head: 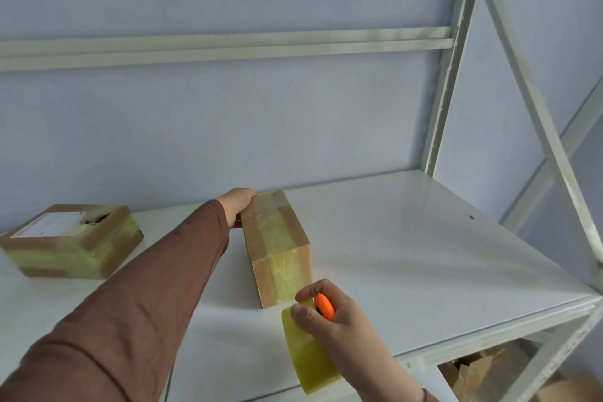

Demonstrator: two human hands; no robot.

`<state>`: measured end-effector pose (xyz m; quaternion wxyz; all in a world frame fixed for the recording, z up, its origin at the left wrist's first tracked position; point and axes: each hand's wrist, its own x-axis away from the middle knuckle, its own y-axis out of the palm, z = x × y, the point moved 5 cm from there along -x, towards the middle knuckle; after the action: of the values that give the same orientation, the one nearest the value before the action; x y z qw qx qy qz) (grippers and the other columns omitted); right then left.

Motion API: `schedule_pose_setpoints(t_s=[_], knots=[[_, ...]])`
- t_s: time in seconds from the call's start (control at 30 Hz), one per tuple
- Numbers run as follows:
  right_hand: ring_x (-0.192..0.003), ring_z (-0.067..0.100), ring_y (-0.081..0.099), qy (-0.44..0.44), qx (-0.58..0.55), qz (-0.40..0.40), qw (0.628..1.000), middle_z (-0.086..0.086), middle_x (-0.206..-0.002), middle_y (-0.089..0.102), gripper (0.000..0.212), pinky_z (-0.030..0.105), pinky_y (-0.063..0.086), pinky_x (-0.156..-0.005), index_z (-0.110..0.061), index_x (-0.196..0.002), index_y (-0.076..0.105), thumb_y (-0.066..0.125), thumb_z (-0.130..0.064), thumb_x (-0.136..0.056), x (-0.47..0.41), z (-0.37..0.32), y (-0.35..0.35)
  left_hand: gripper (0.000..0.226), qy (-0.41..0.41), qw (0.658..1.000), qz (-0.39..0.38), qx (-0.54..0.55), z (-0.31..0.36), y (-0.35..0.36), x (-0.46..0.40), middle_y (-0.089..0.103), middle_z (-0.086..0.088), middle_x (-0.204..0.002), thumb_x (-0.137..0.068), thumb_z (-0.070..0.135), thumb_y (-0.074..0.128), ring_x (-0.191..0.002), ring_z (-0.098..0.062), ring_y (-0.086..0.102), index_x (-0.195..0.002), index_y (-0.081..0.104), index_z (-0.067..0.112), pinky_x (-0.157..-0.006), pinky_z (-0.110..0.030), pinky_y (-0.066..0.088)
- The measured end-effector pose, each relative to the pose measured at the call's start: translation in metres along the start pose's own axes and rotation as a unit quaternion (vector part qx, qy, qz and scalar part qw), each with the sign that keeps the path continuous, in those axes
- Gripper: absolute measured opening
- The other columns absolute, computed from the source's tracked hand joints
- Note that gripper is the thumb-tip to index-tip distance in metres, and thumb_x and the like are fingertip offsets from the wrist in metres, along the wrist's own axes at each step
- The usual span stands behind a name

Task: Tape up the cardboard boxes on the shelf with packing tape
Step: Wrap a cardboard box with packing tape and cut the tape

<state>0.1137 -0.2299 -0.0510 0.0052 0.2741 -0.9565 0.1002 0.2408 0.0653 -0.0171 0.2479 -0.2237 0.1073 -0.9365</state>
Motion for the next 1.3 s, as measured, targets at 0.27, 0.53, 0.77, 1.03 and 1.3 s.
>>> schedule_pose_setpoints(t_s=[0.27, 0.53, 0.77, 1.03, 1.3], knots=[[-0.062, 0.008, 0.047, -0.017, -0.010, -0.005, 1.000, -0.012, -0.068, 0.050, 0.011, 0.021, 0.040, -0.062, -0.037, -0.101, 0.065, 0.072, -0.041, -0.093, 0.001, 0.006, 0.003, 0.032, 0.090, 0.952, 0.261, 0.134, -0.001, -0.017, 0.004, 0.062, -0.013, -0.128, -0.100, 0.012, 0.053, -0.111, -0.025, 0.061, -0.132, 0.056, 0.008, -0.095, -0.036, 0.049], [-0.066, 0.004, 0.047, -0.045, -0.021, -0.044, 0.998, -0.014, -0.072, 0.046, 0.035, 0.015, 0.038, -0.061, -0.044, -0.117, 0.066, 0.060, -0.063, -0.088, 0.007, 0.010, -0.006, 0.107, 0.475, 0.773, -0.122, -0.402, -0.019, -0.007, 0.109, -0.001, 0.019, -0.171, -0.071, 0.096, 0.047, -0.156, -0.003, -0.012, -0.160, 0.010, 0.051, -0.124, -0.031, -0.002], [-0.068, 0.003, 0.052, -0.076, -0.006, -0.029, 0.997, -0.007, -0.079, 0.052, 0.038, 0.018, 0.044, -0.065, -0.046, -0.118, 0.064, 0.057, -0.067, -0.087, 0.003, -0.005, -0.010, 0.073, 0.450, 0.791, -0.058, -0.411, -0.035, 0.008, 0.111, 0.020, 0.015, -0.167, -0.092, 0.062, 0.062, -0.154, -0.005, 0.008, -0.155, 0.029, 0.050, -0.126, -0.041, 0.019], [-0.101, 0.017, 0.070, -0.109, -0.107, -0.037, 0.988, 0.010, -0.113, 0.073, 0.040, 0.038, 0.053, -0.095, -0.020, -0.118, 0.071, 0.062, -0.053, -0.097, -0.050, -0.108, -0.031, 0.044, 0.306, 0.931, -0.144, -0.134, 0.019, -0.012, 0.101, 0.069, 0.013, -0.107, -0.080, 0.066, 0.061, -0.109, -0.011, 0.062, -0.114, 0.062, 0.038, -0.097, -0.031, 0.046], [-0.116, 0.012, 0.062, -0.152, -0.074, -0.070, 0.983, -0.002, -0.131, 0.064, 0.048, 0.026, 0.048, -0.099, -0.024, -0.146, 0.054, 0.063, -0.036, -0.101, -0.124, -0.153, -0.013, 0.037, 0.337, 0.922, 0.065, -0.181, 0.035, -0.058, 0.068, 0.059, 0.005, -0.144, -0.104, 0.014, 0.053, -0.134, -0.014, 0.052, -0.135, 0.061, 0.034, -0.115, -0.032, 0.037]])
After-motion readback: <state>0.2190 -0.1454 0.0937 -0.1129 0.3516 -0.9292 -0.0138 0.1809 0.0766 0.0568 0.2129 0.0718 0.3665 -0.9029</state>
